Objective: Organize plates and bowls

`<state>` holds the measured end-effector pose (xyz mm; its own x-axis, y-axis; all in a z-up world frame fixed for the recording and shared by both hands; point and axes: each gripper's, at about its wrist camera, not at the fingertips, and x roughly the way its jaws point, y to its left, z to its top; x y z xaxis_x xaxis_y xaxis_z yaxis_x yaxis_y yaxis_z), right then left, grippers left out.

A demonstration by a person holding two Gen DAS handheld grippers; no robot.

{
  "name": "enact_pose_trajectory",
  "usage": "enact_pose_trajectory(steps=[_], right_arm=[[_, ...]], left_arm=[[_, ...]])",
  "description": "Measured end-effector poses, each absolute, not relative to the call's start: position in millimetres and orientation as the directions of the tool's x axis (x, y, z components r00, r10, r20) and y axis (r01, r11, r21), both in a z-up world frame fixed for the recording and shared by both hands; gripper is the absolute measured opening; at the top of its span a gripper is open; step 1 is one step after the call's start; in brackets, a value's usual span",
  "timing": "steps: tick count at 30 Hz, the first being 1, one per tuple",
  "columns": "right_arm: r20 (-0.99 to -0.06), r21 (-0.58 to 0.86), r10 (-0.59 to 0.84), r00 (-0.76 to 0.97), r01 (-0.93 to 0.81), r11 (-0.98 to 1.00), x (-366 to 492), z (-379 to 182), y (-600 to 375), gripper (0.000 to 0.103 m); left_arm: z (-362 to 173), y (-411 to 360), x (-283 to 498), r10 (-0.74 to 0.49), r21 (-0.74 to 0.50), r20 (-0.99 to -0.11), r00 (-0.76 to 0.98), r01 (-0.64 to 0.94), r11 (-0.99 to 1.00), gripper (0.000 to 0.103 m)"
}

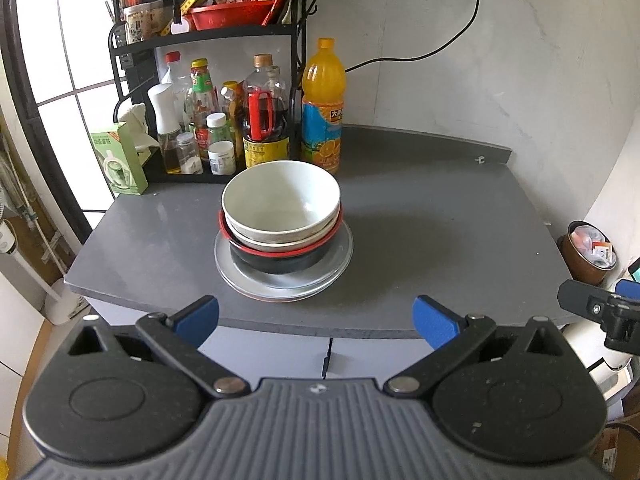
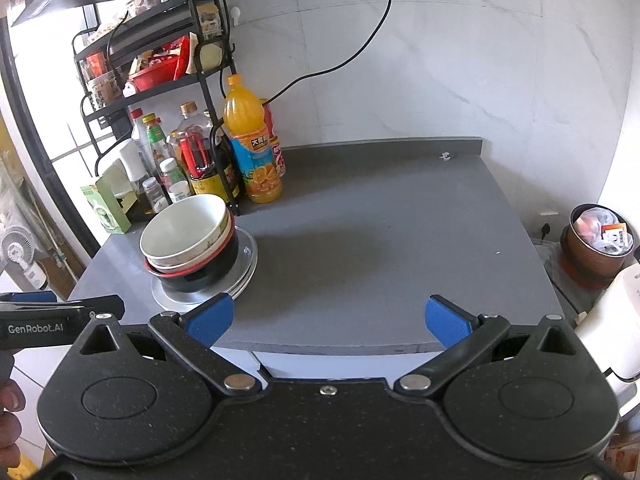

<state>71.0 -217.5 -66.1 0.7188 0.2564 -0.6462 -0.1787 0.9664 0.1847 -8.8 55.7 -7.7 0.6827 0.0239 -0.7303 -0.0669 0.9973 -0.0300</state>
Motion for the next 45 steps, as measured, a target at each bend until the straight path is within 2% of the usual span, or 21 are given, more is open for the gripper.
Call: enact_pose_trajectory(steps=[45], right_arm=[[-0.656,0.175,0.252,0.712,-0.181,0.968,74.4,-66.3,-218.7,0.103]], left_arm=[[-2.0,51.1,-0.7,0.036,-0.012,-0.716,0.697,-0.064,0.998,0.102]])
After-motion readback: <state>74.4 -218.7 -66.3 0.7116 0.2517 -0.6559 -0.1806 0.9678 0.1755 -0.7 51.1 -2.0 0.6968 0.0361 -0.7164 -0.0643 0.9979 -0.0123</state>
